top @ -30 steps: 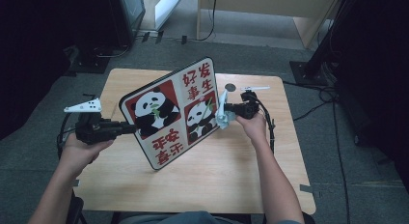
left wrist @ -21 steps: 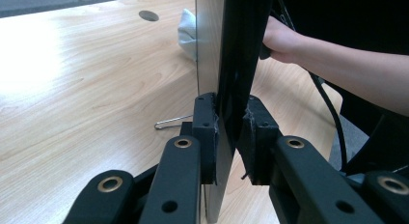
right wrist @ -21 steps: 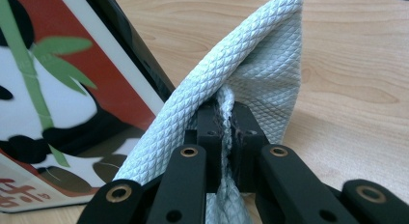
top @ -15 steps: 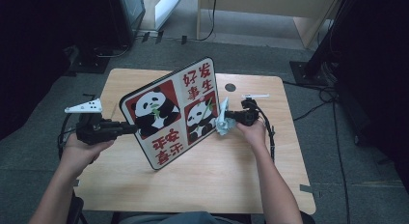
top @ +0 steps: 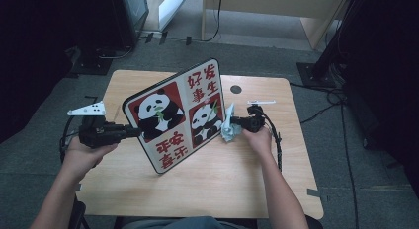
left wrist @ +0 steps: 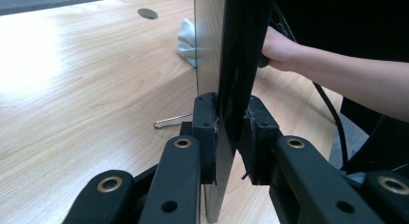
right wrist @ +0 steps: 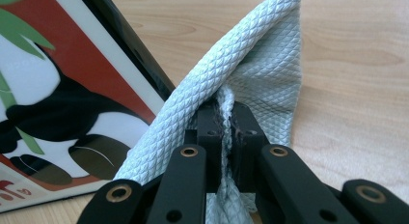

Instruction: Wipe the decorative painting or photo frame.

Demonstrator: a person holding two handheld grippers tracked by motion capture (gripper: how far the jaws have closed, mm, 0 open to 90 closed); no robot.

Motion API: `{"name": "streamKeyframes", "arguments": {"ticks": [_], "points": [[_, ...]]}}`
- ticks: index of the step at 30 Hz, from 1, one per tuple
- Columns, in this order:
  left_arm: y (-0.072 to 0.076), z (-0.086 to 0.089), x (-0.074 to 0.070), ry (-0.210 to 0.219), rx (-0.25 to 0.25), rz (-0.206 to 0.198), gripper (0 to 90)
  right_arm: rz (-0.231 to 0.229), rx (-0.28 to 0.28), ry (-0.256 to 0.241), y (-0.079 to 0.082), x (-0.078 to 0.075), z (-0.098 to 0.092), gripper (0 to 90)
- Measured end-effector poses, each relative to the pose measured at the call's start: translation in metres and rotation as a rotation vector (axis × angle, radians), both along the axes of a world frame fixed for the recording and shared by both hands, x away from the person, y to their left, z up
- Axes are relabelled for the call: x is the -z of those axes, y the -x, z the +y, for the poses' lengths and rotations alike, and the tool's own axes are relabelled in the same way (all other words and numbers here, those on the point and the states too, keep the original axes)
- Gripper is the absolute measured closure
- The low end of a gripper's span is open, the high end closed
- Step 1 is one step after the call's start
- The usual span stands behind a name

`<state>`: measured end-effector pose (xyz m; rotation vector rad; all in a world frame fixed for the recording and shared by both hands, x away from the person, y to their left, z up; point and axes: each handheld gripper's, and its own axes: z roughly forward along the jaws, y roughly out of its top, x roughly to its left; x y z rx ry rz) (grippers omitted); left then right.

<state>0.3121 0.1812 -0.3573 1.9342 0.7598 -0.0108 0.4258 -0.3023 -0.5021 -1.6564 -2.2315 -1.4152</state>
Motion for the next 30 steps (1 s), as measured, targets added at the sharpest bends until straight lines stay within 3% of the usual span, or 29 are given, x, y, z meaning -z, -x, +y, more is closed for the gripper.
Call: {"name": "streamKeyframes", "arguments": {"ticks": [4,16,20,28,30], "points": [[0.0,0.0,0.001,-0.001,0.003,-0.003,78.7,-0.001,0.002,0.021,0.002,0.002,0.002,85.0],[0.001,-0.002,0.001,-0.015,0.0,-0.007,78.6,0.013,0.026,-0.011,0.003,0.004,0.001,84.8],[0.001,-0.002,0.001,-0.016,-0.001,-0.006,78.5,0.006,0.027,0.01,0.003,0.0,0.001,84.7],[0.002,-0.004,0.001,-0.028,-0.002,-0.007,77.2,-0.075,0.067,-0.016,0.007,-0.022,-0.011,84.6],[0.002,-0.004,0.0,-0.031,-0.003,-0.012,77.2,-0.092,0.066,-0.001,0.009,-0.028,-0.012,84.6]]}}
